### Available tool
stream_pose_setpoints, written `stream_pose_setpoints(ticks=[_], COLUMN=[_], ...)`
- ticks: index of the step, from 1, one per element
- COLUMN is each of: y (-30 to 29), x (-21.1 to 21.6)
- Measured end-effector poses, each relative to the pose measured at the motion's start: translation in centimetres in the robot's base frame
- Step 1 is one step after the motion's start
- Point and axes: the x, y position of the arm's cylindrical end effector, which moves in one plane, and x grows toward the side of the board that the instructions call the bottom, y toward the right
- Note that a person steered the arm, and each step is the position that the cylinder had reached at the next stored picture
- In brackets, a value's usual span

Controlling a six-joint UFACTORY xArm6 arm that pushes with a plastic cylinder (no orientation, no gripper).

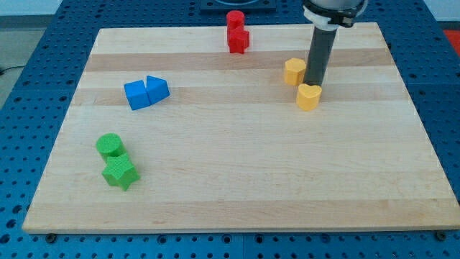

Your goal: Move the yellow heart diagonally to the bottom right side of the yellow hexagon

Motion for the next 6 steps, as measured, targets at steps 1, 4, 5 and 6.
stream_pose_setpoints(ticks=[1, 4, 5, 6], y=[-2.9, -3.4, 1.7, 6.1], x=[-0.1, 4.9, 5.0, 4.9])
